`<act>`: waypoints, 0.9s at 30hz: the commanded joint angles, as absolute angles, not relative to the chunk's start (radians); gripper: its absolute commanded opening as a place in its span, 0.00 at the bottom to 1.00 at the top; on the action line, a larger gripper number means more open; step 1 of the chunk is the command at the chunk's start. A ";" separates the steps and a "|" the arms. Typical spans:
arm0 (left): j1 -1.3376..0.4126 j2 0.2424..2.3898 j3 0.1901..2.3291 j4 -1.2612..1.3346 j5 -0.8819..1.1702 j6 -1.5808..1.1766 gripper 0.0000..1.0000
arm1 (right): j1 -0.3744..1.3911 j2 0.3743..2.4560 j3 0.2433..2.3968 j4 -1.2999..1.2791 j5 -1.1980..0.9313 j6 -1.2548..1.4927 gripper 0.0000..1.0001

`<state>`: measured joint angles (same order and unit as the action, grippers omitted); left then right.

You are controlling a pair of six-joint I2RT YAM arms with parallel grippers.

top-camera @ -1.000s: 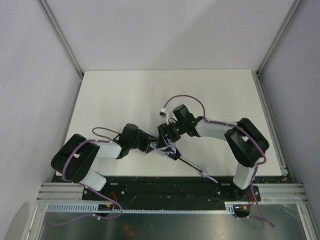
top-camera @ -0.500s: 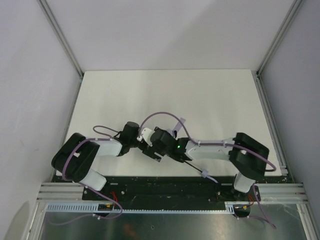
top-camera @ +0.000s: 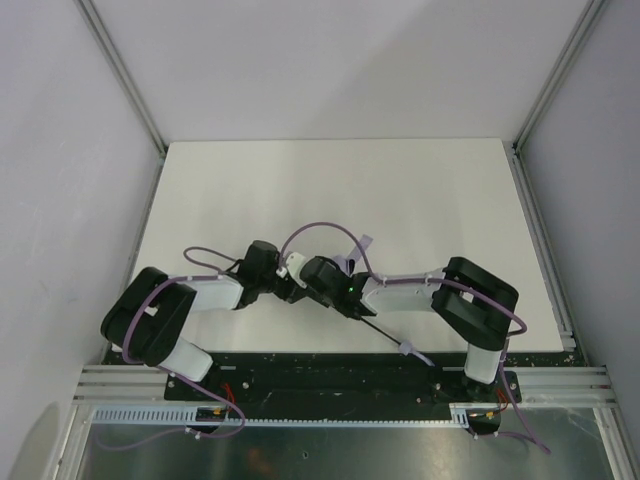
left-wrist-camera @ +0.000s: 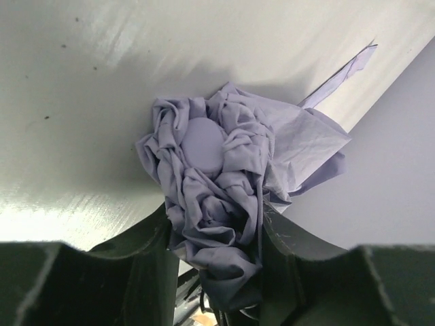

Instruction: Put away the umbrella

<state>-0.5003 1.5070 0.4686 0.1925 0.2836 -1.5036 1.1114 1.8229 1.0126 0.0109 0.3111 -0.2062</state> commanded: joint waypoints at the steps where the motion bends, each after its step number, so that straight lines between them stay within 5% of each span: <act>1: -0.476 1.530 0.437 -0.073 0.145 -1.332 0.12 | 1.020 1.857 0.999 -0.119 0.100 -0.089 0.01; 9: -0.419 1.297 0.458 -0.074 0.102 -1.164 0.84 | 0.882 1.917 0.984 -0.104 -0.341 -0.018 0.00; 11: -0.383 1.236 0.433 -0.074 0.117 -1.149 0.95 | 0.842 1.930 0.982 -0.078 -0.443 0.016 0.00; 27: -0.426 1.193 0.391 0.063 0.249 -1.320 1.00 | 0.625 2.075 0.982 0.165 -0.946 0.314 0.00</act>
